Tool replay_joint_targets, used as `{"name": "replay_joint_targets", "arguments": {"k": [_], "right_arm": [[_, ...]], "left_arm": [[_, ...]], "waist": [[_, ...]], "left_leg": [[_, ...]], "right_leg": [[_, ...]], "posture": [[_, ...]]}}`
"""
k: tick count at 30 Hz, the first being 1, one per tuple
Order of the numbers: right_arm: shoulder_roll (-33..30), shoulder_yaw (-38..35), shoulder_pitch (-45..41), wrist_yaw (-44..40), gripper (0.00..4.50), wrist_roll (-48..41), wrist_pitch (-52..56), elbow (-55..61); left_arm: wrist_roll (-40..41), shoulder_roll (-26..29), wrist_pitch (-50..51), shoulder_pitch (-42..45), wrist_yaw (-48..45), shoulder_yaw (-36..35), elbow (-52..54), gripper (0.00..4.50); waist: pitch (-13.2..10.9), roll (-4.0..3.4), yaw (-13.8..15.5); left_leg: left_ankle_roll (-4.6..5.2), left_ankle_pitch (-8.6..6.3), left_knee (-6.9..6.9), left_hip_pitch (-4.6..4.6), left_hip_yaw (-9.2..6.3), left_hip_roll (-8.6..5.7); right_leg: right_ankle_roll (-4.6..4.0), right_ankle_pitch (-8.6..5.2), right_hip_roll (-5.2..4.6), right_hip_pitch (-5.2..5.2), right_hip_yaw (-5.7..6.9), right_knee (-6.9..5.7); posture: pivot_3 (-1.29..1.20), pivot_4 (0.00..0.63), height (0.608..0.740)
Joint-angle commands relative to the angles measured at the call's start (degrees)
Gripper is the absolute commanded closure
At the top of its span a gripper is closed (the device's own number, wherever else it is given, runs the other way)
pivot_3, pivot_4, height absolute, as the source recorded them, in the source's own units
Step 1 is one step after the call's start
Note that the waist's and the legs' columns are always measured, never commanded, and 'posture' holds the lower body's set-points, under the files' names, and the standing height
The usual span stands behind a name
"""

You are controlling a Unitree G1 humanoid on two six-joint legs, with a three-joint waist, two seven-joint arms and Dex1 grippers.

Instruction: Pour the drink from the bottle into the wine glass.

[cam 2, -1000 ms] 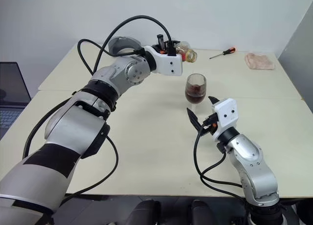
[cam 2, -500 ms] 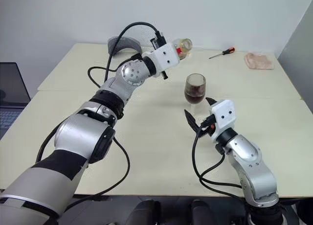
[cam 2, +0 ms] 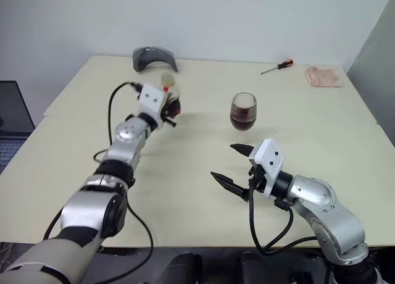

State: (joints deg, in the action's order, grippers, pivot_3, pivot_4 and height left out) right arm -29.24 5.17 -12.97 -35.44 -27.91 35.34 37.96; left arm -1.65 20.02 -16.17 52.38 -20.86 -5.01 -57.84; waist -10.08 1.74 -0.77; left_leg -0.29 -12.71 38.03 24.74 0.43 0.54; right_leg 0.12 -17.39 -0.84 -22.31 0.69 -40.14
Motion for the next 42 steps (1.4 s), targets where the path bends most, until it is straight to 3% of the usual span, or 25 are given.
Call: {"name": "replay_joint_targets", "arguments": {"k": [1,10,24,30,36,42], "right_arm": [[0.7,0.6,-2.3,-1.3,0.0,-0.9,-1.4,-0.6],[1.4,2.4,-7.5,-4.8,0.0,-2.7,-0.6,-4.3],[1.4,2.5,-11.2,-5.9,0.0,-3.8,1.9,-5.6],[1.1,2.3,-10.9,-6.0,0.0,-3.9,2.1,-5.3],[0.4,1.6,-9.8,-6.0,0.0,-3.9,2.0,-4.5],[-0.8,0.1,-6.5,-5.4,0.0,-3.3,1.1,-3.6]], "left_arm": [[3.6,1.3,0.5,-1.2,1.4,-3.4,6.5,3.71],[6.9,2.8,5.7,-3.0,8.1,-8.4,4.2,3.71],[7.3,2.4,13.7,-3.3,10.1,-8.5,4.0,3.71],[8.0,2.9,13.0,-3.8,10.0,-9.0,5.1,1.85],[8.3,2.8,13.7,-8.4,8.2,-8.5,13.2,0.03],[8.9,2.9,19.9,-17.8,6.4,-7.6,29.7,0.03]], "waist": [[0.0,0.01,0.5],[0.1,0.09,0.8],[0.1,0.14,0.7],[0.1,0.15,0.7],[0.1,0.15,0.7],[0.1,0.14,0.7]], "left_leg": [[0.1,-0.06,0.01,0.01,0.0,-0.01],[0.18,-0.11,0.05,0.01,-0.01,-0.08],[0.18,-0.11,0.03,-0.01,-0.01,-0.08],[0.18,-0.11,0.03,-0.01,-0.02,-0.07],[0.18,-0.11,0.01,-0.01,-0.02,-0.06],[0.18,-0.11,-0.01,-0.01,-0.01,-0.05]], "right_leg": [[0.0,0.0,-0.01,0.01,0.01,0.01],[0.01,0.01,-0.1,0.04,0.04,0.01],[0.01,0.01,-0.1,0.04,0.04,0.0],[0.0,0.01,-0.1,0.03,0.05,0.0],[0.0,0.01,-0.1,0.03,0.04,0.0],[0.0,0.01,-0.11,0.04,0.03,0.02]], "posture": [[0.0,0.15,0.74],[0.0,0.15,0.74],[0.0,0.15,0.74],[0.0,0.15,0.74],[0.0,0.15,0.74],[0.0,0.15,0.74]]}}
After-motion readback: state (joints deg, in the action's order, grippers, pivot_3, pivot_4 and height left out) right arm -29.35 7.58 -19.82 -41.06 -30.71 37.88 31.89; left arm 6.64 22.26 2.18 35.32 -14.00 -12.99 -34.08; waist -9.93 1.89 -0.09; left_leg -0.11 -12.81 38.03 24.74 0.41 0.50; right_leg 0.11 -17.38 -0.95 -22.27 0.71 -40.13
